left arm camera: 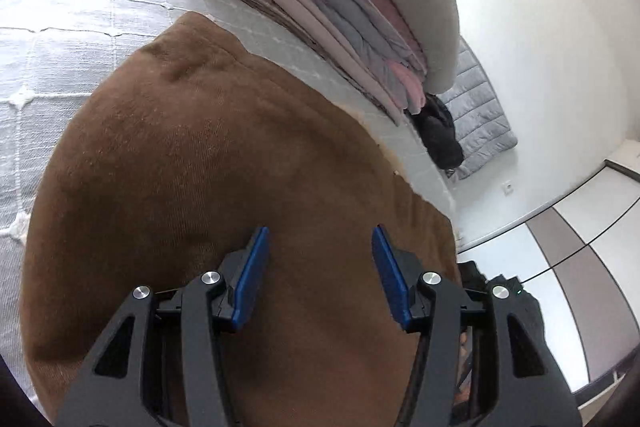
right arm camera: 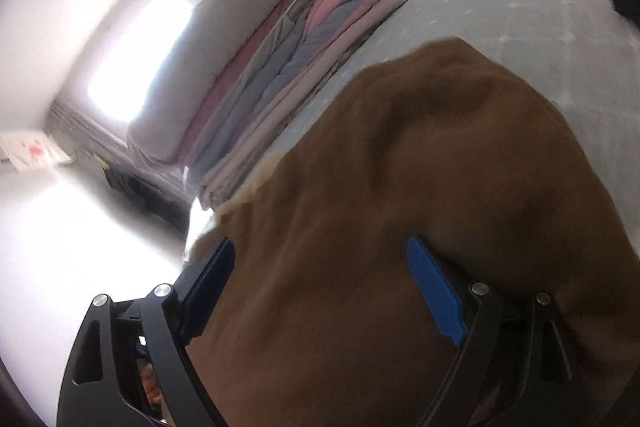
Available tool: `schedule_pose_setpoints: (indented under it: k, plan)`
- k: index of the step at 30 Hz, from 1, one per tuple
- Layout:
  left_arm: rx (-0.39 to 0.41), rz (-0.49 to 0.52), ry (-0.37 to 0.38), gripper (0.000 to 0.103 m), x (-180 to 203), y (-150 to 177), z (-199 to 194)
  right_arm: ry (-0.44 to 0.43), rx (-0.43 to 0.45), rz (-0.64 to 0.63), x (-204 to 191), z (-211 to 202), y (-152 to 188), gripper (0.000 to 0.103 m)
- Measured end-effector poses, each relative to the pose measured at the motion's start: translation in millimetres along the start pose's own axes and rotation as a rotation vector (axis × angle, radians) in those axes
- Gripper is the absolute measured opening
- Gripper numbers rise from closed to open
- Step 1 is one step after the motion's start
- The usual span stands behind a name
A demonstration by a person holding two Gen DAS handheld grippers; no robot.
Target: Fold large clothes
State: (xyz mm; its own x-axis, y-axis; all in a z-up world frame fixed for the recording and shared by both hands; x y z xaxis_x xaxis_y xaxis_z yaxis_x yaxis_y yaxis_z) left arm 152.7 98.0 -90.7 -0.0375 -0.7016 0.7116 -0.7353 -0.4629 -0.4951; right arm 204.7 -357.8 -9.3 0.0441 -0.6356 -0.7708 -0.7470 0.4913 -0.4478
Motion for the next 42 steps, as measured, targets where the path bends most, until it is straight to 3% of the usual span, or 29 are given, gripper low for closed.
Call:
schedule_pose_setpoints:
  k: [5,11,15,19,22,26,28,32,35,38,42]
  plan:
    - [-0.006,0.020,-0.014,0.051,0.2,-1.4,1.2,0.000,-0.013,0.023,-0.3,2.4,6.7,0.085]
    - [-0.020,-0.004,-0.001,0.051,-8.1,-0.5,-11.9,0.044,0.034,0.096,5.0,-50.1,16.6,0.085]
    - [-0.019,-0.030,0.005,0.051,-3.7,6.0,-28.5,-0.004,0.080,0.027,-39.3,-80.9,38.4,0.085]
    - [0.038,0.031,-0.025,0.052,22.1,12.7,-54.2,-0.007,0.037,-0.109,-84.6,-72.1,72.4,0.087]
    - [0.065,0.055,-0.052,0.063,31.8,24.3,-75.8,0.005,-0.020,-0.155,-99.4,-56.9,93.4,0.087]
    - [0.110,0.153,-0.108,0.064,48.1,27.4,-93.5,0.006,0.028,-0.123,-94.0,-57.3,107.0,0.087]
    - [0.146,0.241,-0.172,0.065,58.4,26.7,-100.6,0.061,0.064,-0.096,-85.3,-57.6,111.4,0.087]
    - [0.188,0.302,-0.209,0.066,68.7,25.6,-113.6,0.104,0.153,-0.113,-84.9,-73.2,98.7,0.087]
    - [0.207,0.344,-0.266,0.068,75.2,25.2,-116.0,0.132,0.156,-0.135,-87.0,-70.1,80.9,0.087]
    - [0.208,0.377,-0.338,0.071,78.7,24.5,-110.7,0.180,0.141,-0.167,-90.0,-56.5,43.9,0.087]
    - [0.188,0.387,-0.374,0.072,80.9,21.6,-102.4,0.255,0.124,-0.206,-88.8,-19.5,-19.9,0.087]
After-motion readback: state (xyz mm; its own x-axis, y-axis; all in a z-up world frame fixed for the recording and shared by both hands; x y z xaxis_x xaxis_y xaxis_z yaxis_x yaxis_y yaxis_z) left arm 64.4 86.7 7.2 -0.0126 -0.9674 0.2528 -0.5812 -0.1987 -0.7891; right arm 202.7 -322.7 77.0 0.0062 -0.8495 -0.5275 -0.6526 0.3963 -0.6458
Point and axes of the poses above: each gripper's, at about its wrist camera, not at the fingertips, and z roughly the way its jaws point, x to its right, y to its underside, the point moved 4 cm from there along z, roughly the way its jaws point, and after that the axes turned 4 degrees about z, right-handed, at the moved point
